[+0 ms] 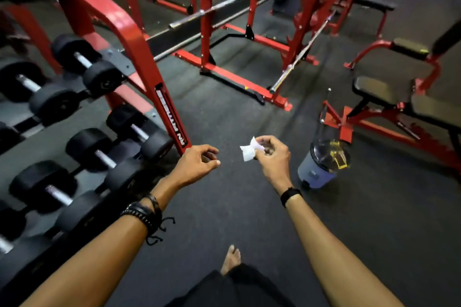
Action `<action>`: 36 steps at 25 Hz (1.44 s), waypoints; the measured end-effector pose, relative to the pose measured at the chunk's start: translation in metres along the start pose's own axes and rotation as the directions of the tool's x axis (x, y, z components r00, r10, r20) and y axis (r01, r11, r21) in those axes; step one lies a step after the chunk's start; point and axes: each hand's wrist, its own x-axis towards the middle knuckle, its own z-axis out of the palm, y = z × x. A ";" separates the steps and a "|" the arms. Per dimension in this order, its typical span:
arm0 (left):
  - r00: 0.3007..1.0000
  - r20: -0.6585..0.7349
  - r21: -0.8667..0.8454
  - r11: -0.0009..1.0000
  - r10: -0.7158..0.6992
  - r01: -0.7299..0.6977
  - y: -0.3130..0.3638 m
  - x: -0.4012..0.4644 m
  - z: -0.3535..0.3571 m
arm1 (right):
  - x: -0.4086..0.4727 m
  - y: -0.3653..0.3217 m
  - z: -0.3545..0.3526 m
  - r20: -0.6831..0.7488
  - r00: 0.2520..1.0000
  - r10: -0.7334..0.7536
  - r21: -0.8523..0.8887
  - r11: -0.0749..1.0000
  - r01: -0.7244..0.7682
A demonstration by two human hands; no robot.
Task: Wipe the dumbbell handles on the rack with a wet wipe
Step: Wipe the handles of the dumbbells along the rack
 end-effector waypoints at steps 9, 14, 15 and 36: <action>0.959 -0.269 -0.064 0.995 -0.094 0.079 0.006 0.224 -0.055 | 0.272 -0.012 0.075 0.260 0.959 -0.114 0.027 0.993 0.111; 0.908 -0.396 -0.080 0.990 -0.141 0.118 -0.035 0.365 -0.098 | 0.418 0.002 0.141 0.397 0.903 -0.164 -0.012 0.983 0.184; 0.901 -0.407 -0.087 0.988 -0.152 0.127 -0.033 0.385 -0.105 | 0.442 -0.001 0.150 0.424 0.890 -0.169 -0.051 0.977 0.209; 0.050 -0.959 -0.253 0.923 -0.279 0.289 -0.114 0.662 -0.479 | 0.860 -0.189 0.635 0.854 0.336 -0.397 0.410 0.911 0.035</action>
